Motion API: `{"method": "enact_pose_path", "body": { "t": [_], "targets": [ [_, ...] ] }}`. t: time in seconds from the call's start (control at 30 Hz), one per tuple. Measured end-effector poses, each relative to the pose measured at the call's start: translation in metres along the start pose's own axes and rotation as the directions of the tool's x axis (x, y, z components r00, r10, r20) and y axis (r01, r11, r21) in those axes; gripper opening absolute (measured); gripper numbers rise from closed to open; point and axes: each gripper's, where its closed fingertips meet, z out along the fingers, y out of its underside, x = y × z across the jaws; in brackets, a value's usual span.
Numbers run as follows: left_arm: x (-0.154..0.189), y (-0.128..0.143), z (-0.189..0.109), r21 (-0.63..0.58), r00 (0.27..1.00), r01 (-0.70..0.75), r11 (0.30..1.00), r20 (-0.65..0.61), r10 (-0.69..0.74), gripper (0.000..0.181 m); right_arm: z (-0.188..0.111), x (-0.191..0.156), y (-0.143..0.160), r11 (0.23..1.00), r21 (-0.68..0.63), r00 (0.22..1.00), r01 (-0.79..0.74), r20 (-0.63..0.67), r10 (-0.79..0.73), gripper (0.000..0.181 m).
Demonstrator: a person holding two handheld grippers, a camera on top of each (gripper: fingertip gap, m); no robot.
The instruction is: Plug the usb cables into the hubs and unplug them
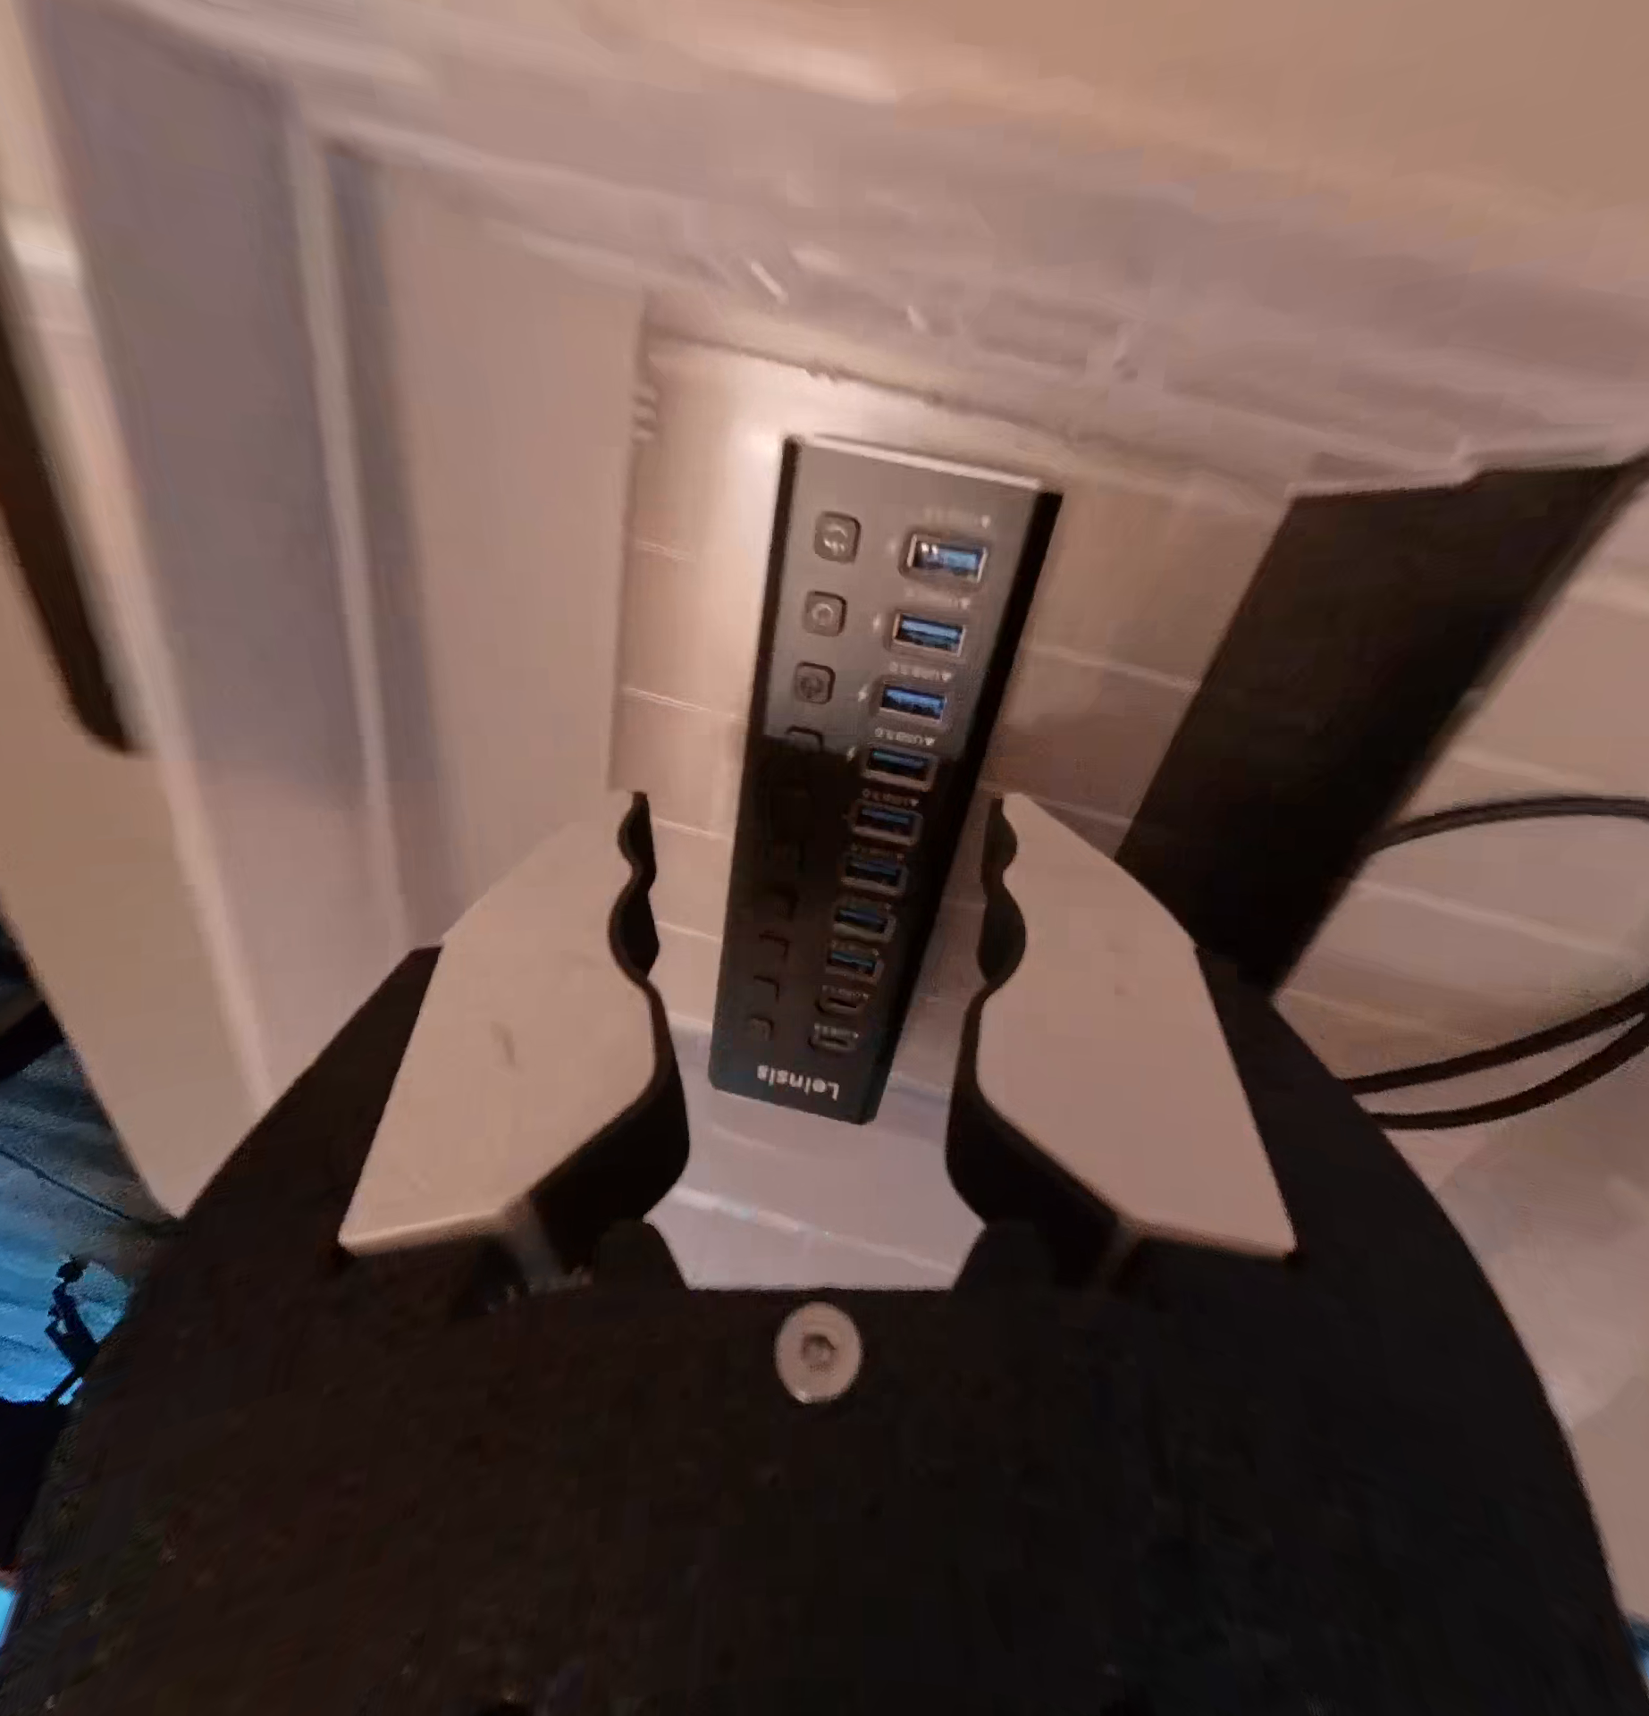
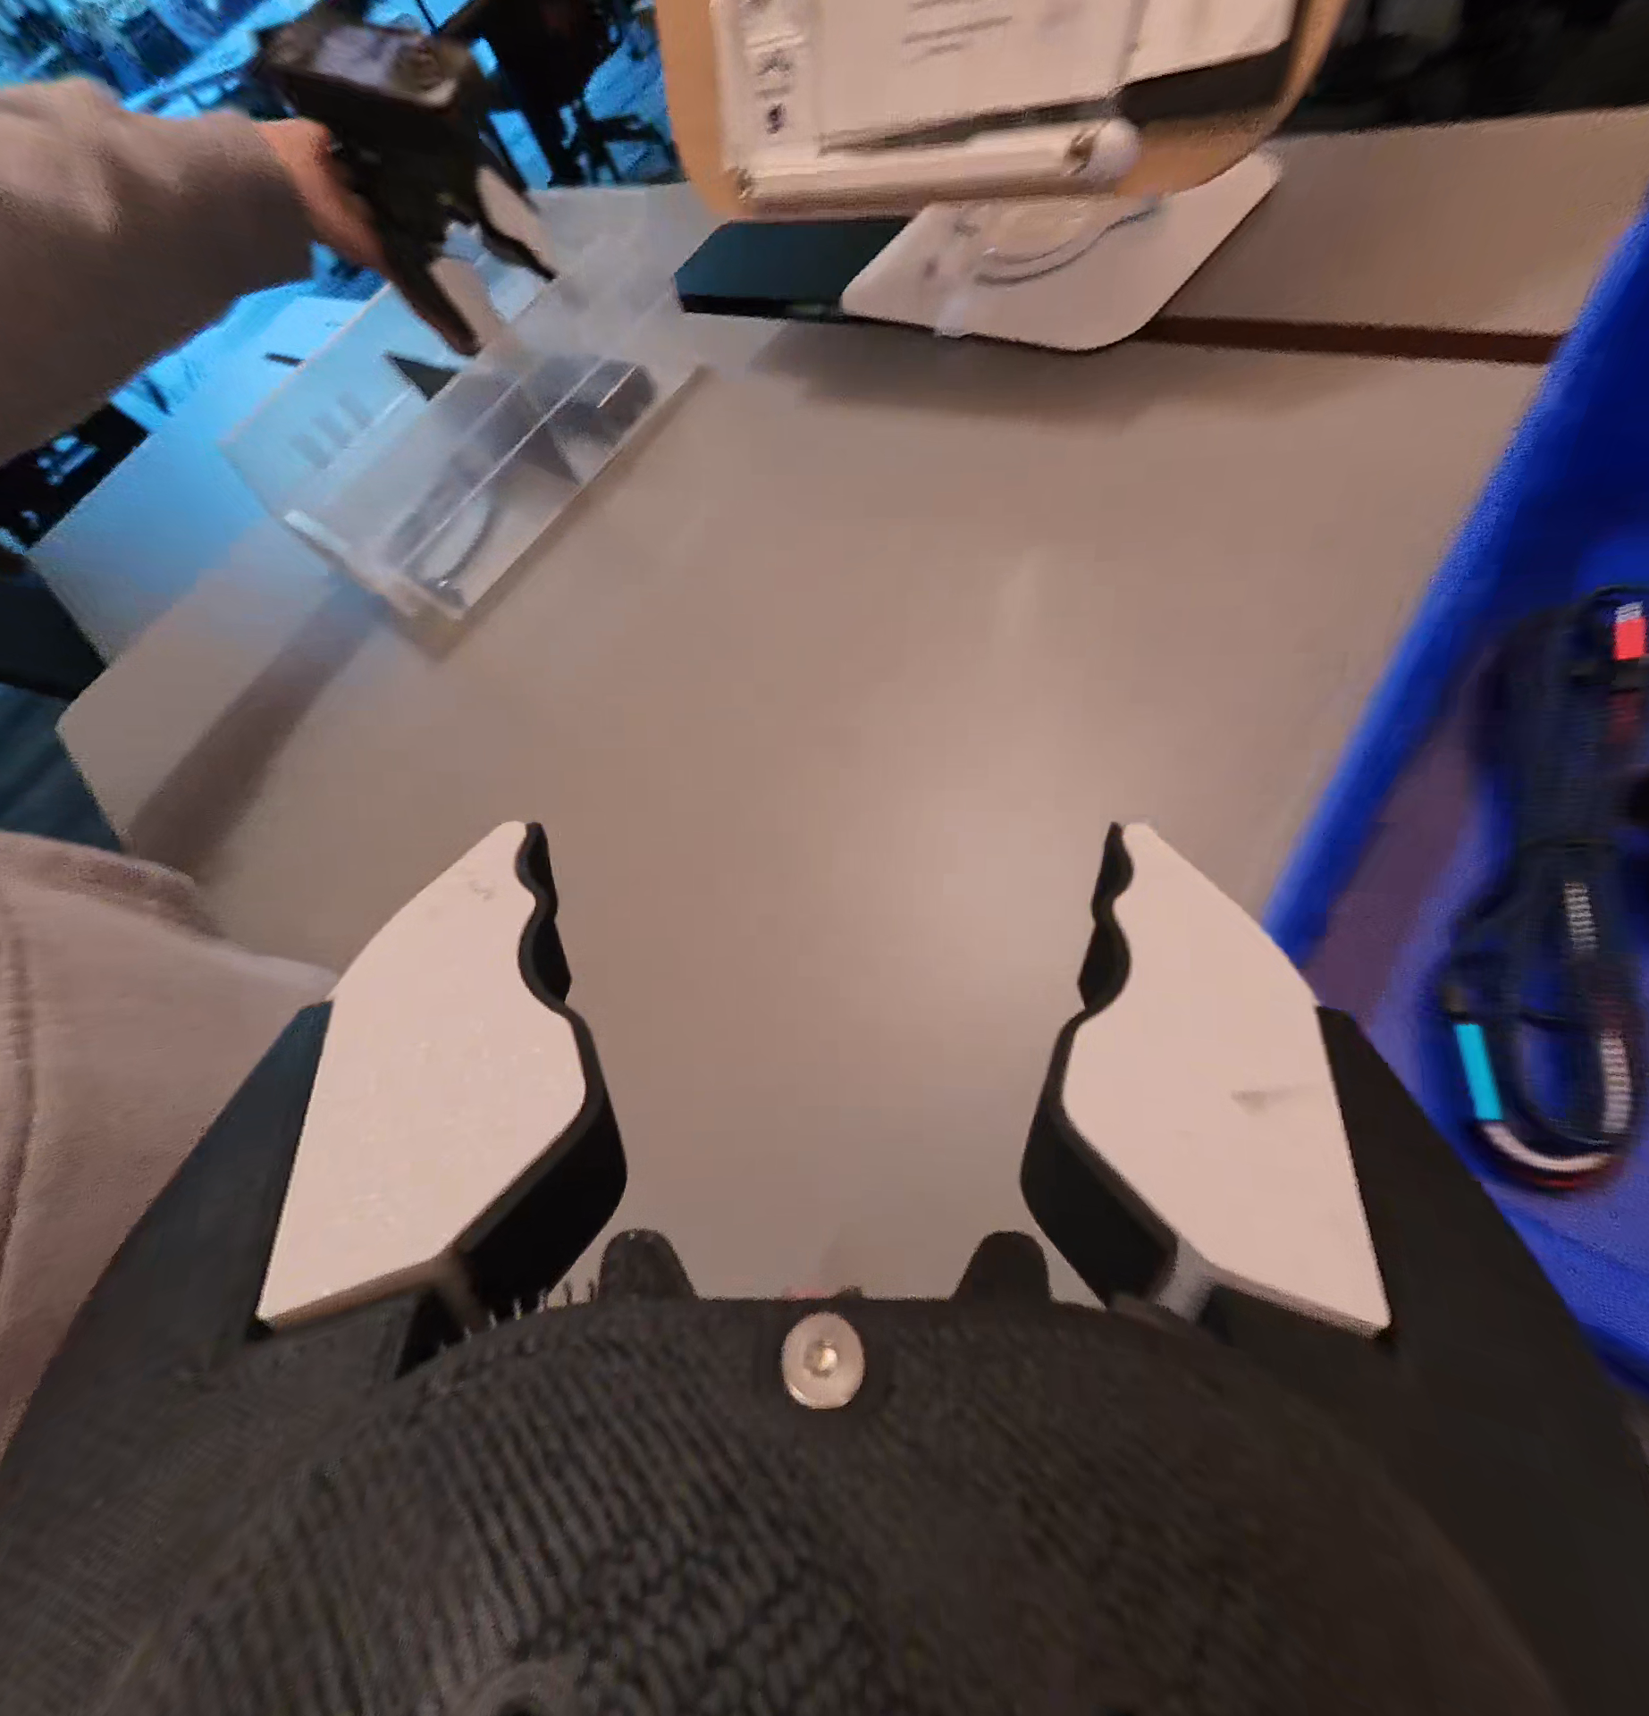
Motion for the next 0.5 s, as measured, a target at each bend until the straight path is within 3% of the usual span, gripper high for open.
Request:
{"method": "enact_pose_path", "body": {
  "t": [0.13, 0.27, 0.4, 0.5],
  "targets": [
    [0.008, 0.017, 0.027, -0.095, 0.994, -0.059, 0.994, -0.093, 0.05, 0.065, 0.014, -0.03, 0.023, 0.999, -0.029, 0.998, -0.033, 0.059, 0.034, 0.109],
    [0.007, 0.017, 0.028, -0.046, 0.996, -0.022, 0.999, -0.09, 0.018, 0.061, 0.029, -0.044, 0.024, 0.995, -0.008, 0.988, -0.098, 0.122, 0.098, 0.104],
    [0.005, 0.018, 0.017, -0.036, 0.997, -0.041, 0.999, 0.057, 0.043, 0.059, 0.045, -0.048, 0.01, 0.993, -0.002, 0.979, -0.116, 0.166, 0.115, 0.098],
    [-0.003, 0.013, -0.013, -0.01, 0.97, -0.04, 0.999, 0.239, 0.041, 0.058, 0.058, -0.053, -0.005, 0.994, 0.013, 0.978, -0.109, 0.18, 0.105, 0.098]
  ]
}}
